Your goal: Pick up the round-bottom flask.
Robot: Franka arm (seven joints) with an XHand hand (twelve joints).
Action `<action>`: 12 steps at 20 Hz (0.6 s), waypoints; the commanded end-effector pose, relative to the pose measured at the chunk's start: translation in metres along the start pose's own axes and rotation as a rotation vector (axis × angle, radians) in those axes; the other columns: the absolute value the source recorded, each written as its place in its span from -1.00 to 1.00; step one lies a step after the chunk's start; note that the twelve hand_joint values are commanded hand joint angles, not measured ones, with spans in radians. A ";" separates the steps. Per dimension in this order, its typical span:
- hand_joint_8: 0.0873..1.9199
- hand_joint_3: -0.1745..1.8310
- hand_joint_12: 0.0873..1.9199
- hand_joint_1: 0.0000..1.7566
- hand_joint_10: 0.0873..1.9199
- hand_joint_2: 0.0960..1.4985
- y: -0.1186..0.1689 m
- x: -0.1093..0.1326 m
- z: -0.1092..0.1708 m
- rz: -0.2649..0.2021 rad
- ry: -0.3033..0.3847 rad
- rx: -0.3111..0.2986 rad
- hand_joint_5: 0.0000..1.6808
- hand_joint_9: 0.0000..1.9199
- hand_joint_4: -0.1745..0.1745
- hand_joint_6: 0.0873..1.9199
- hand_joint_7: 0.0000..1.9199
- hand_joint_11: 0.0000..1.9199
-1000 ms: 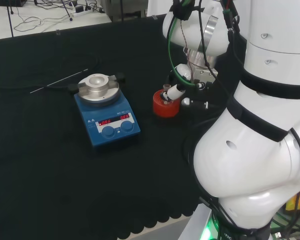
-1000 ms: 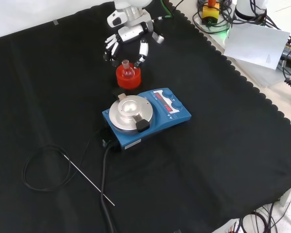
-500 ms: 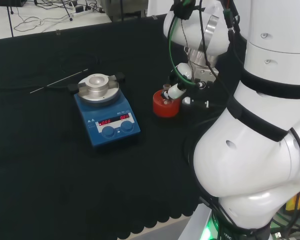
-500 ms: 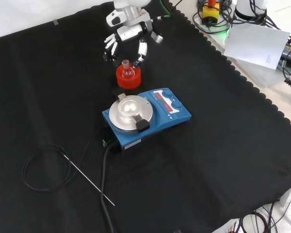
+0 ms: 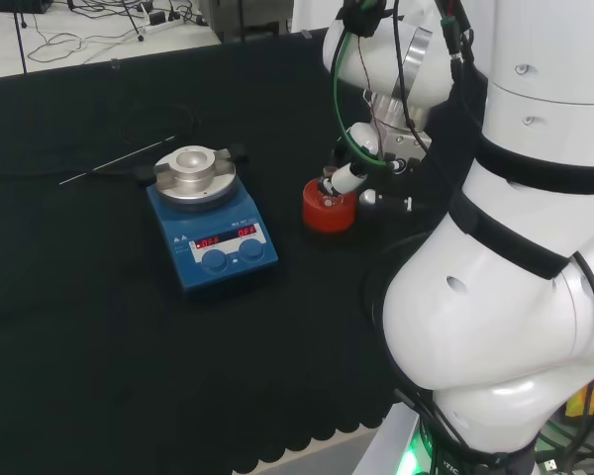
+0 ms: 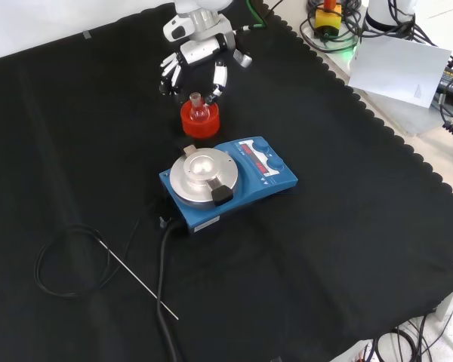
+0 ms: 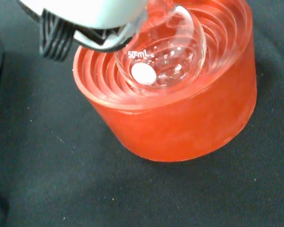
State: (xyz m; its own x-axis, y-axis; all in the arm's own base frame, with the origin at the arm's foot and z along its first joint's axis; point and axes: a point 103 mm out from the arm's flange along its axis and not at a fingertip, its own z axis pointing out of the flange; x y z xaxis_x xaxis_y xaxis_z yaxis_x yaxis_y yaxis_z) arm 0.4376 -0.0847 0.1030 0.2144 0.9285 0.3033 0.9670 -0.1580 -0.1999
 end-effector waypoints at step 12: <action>-0.30 -0.30 0.41 0.10 -0.37 -0.12 0.003 0.002 -0.001 0.007 -0.037 -0.017 0.23 -0.38 0.23 -0.29 -0.61 -0.72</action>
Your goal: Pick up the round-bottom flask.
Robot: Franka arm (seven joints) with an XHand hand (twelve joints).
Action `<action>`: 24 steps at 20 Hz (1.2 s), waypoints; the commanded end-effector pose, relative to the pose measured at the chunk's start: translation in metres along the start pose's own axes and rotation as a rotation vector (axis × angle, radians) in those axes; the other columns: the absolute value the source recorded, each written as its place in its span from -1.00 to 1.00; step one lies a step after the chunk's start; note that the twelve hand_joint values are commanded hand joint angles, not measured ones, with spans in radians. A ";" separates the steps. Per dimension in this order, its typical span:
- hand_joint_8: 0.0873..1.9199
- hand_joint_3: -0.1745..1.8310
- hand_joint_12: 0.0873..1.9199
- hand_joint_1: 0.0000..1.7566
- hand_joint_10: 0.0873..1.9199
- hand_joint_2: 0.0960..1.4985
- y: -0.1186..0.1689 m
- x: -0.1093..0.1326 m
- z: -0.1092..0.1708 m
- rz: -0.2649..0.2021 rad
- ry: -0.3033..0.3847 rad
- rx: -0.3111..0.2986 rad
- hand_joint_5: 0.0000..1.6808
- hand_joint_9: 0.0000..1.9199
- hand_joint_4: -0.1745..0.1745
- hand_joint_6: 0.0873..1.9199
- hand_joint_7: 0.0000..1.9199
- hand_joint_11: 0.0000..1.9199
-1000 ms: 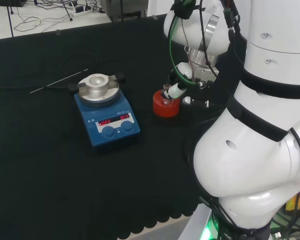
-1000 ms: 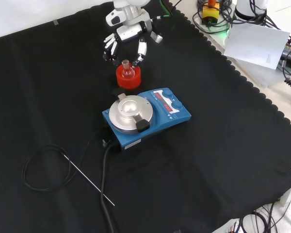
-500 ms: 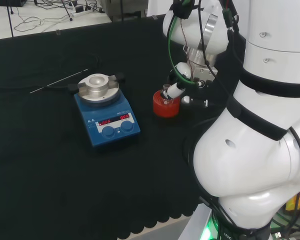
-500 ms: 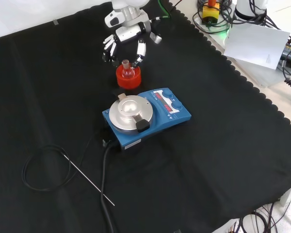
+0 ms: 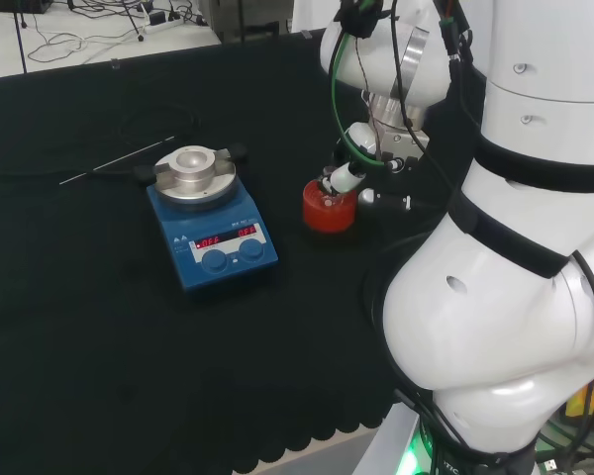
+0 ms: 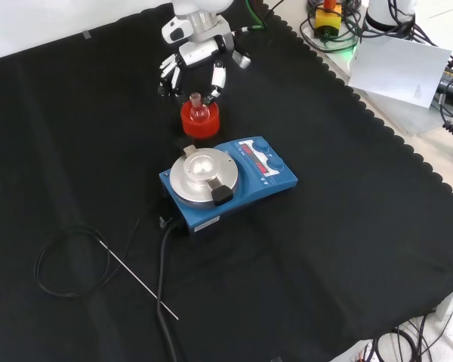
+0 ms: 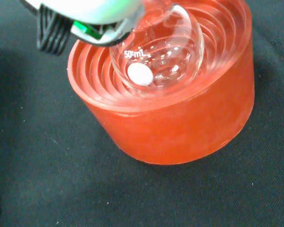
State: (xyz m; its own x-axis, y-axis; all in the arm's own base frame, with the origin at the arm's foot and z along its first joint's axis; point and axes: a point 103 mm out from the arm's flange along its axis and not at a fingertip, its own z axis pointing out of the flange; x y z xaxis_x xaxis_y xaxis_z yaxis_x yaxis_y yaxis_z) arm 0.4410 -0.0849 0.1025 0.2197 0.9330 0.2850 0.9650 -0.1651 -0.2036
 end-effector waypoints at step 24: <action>-0.29 -0.25 0.40 0.03 -0.37 -0.23 -0.010 0.014 -0.012 0.027 0.013 0.050 -0.07 -0.40 -0.25 -0.23 -0.66 -0.69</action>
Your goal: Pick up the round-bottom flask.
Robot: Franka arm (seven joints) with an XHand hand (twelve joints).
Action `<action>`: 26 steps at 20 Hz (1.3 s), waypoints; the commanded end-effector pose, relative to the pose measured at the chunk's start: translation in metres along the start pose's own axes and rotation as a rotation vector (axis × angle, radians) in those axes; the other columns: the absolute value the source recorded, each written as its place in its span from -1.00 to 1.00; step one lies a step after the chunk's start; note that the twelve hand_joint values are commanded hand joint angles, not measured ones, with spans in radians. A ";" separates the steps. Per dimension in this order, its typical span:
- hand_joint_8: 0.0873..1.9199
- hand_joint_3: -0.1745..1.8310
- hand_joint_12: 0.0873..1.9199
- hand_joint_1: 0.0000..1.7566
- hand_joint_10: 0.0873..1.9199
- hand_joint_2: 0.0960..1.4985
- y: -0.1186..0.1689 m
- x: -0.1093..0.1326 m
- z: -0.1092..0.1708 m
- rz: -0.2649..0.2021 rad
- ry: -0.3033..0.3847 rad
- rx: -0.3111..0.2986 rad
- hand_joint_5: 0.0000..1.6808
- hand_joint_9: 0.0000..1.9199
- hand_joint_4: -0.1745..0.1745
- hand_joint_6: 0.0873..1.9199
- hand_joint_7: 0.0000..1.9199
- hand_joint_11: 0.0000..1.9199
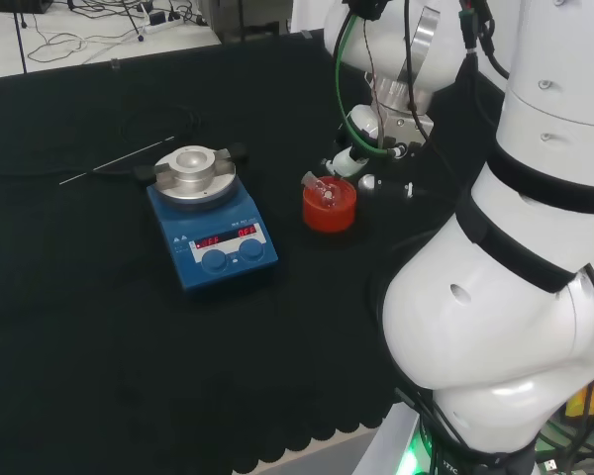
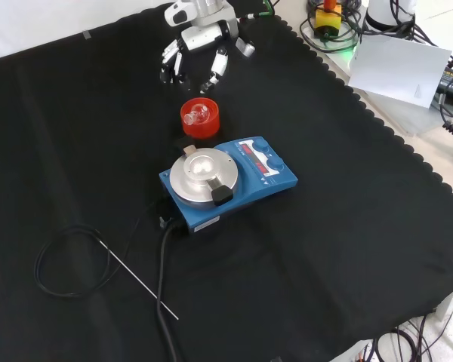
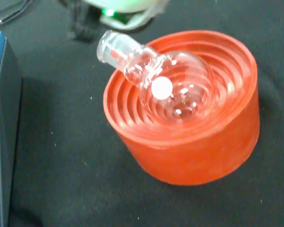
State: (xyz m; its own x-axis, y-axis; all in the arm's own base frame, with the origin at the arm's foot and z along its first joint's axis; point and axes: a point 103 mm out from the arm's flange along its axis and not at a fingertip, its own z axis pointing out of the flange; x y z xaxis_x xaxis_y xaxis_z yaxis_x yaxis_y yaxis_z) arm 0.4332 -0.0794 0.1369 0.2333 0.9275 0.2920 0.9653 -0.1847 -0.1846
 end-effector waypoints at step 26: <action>-0.29 -0.25 0.42 -0.01 -0.34 -0.28 0.033 0.011 0.052 0.008 -0.010 0.136 -0.28 -0.46 -0.21 -0.28 -0.71 -0.75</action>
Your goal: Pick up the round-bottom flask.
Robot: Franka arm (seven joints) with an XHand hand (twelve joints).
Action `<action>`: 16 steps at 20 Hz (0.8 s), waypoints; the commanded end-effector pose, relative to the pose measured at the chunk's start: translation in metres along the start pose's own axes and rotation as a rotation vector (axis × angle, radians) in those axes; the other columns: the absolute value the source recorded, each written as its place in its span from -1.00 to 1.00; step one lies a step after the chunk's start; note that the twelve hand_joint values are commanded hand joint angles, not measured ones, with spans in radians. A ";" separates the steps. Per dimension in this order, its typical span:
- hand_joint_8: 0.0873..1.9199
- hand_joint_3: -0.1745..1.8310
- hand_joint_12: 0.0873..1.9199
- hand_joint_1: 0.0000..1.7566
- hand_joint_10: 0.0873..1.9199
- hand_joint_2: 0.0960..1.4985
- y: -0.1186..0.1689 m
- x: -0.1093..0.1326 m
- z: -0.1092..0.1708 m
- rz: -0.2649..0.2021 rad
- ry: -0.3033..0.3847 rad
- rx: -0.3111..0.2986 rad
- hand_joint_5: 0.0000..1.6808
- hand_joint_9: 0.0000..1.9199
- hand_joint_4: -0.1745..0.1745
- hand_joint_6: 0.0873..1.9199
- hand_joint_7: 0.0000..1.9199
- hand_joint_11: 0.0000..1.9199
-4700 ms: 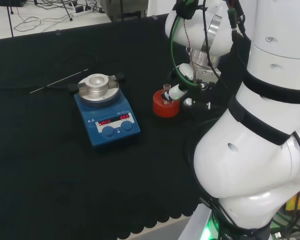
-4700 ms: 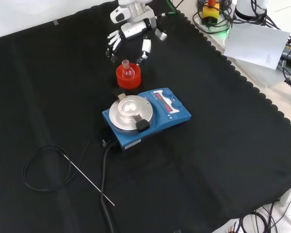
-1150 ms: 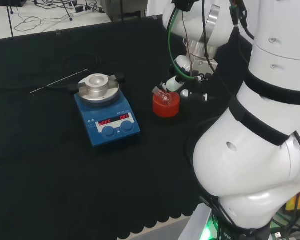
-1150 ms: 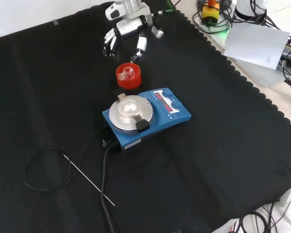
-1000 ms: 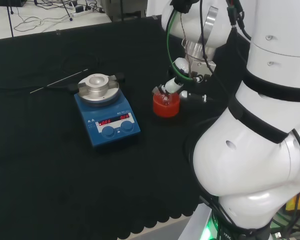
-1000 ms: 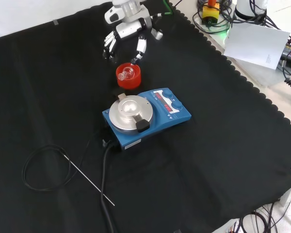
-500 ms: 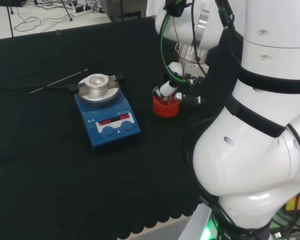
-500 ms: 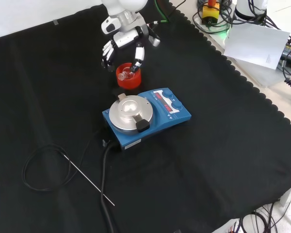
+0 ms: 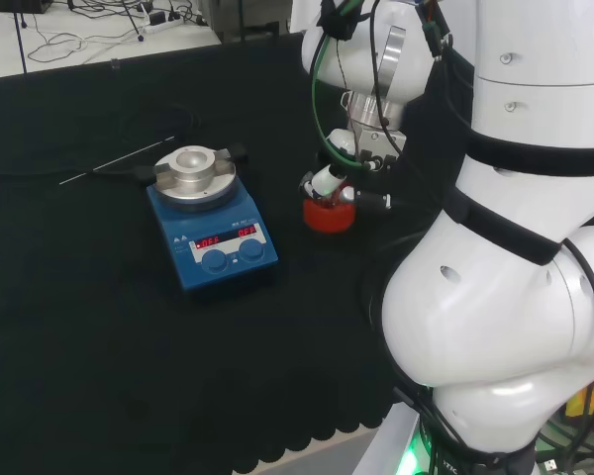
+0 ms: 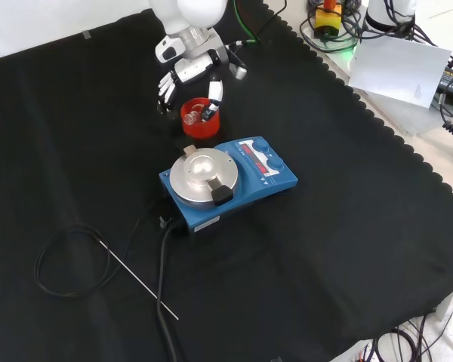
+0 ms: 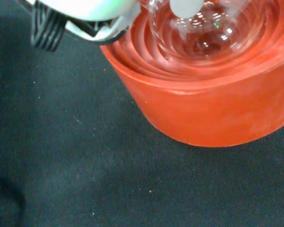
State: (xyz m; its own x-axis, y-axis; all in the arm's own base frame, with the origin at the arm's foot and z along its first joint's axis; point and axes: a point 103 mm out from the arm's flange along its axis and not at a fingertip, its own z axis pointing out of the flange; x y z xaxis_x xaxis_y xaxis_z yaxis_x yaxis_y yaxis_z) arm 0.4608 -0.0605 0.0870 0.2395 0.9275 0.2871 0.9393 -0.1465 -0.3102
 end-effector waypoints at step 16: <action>-0.29 -0.25 0.42 0.00 -0.34 -0.22 0.003 -0.002 0.007 0.007 -0.010 0.018 0.05 -0.43 -0.19 -0.30 -0.68 -0.74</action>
State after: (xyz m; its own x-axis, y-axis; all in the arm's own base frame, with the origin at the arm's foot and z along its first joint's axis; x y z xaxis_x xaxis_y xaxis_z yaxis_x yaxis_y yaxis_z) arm 0.4614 -0.0602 0.0805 0.2429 0.9293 0.2780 0.9342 -0.1470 -0.3251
